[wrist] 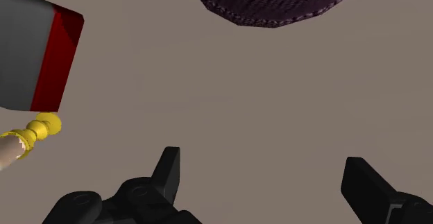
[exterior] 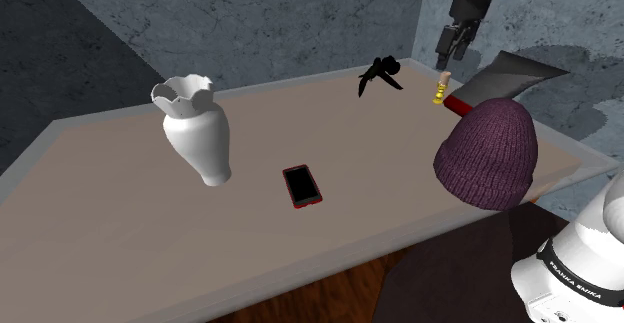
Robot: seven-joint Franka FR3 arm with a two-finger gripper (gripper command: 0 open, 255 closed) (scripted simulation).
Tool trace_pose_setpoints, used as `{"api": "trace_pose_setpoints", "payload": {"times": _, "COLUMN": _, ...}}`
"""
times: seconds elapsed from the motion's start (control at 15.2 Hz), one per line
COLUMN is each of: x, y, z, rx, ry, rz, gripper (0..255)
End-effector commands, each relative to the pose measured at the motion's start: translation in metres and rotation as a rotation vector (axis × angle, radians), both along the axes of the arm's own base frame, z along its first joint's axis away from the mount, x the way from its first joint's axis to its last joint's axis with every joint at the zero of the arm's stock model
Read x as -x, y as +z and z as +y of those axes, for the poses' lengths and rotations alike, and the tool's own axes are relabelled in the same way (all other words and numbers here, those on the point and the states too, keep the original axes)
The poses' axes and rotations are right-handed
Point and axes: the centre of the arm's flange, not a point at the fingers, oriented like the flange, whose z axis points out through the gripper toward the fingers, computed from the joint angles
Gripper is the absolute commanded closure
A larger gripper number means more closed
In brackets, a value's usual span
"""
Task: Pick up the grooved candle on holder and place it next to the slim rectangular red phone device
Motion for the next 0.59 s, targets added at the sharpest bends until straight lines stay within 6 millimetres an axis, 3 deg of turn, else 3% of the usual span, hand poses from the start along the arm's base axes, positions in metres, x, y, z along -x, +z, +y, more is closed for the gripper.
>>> {"api": "trace_pose_setpoints", "payload": {"times": 0.0, "x": -0.01, "y": -0.012, "z": -0.026, "rx": 0.002, "ry": -0.009, "rz": 0.004, "gripper": 0}}
{"api": "trace_pose_setpoints", "payload": {"times": 0.53, "x": -0.05, "y": -0.056, "z": -0.113, "rx": 0.007, "ry": -0.046, "rz": 0.02, "gripper": 0}}
